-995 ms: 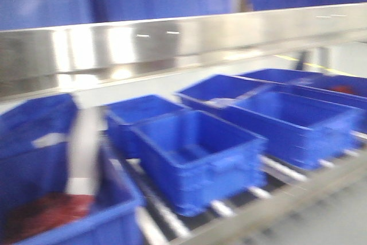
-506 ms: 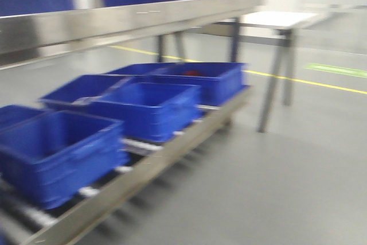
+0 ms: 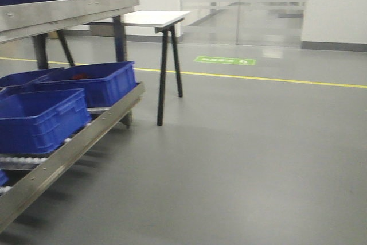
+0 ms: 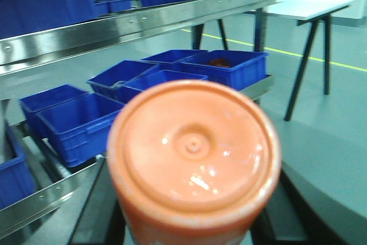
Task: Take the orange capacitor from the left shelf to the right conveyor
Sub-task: 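Drive the base to the conveyor table holding the cylinder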
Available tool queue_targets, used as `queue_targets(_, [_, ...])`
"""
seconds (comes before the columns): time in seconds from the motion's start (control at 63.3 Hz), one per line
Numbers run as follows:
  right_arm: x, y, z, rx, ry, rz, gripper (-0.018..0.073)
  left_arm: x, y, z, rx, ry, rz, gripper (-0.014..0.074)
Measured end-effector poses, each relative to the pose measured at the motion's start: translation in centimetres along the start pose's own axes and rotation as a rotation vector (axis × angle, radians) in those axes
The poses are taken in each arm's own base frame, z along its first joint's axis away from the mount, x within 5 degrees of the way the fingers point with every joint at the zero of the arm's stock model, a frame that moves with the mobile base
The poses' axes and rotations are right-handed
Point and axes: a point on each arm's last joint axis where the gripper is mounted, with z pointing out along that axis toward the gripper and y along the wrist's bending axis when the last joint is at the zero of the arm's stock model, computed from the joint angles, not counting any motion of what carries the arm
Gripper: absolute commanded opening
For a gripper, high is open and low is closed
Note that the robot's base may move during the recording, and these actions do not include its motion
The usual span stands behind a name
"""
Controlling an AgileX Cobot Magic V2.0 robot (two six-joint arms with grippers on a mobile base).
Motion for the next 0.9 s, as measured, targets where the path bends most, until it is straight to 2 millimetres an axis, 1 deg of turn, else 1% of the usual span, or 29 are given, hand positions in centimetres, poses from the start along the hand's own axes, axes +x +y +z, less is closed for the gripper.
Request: queue_targets(0.901, [0.00,-0.01,0.00,0.006,-0.001,0.001,0.0055,0.00,0.00,0.00,0.000,0.000,0.000,-0.0105])
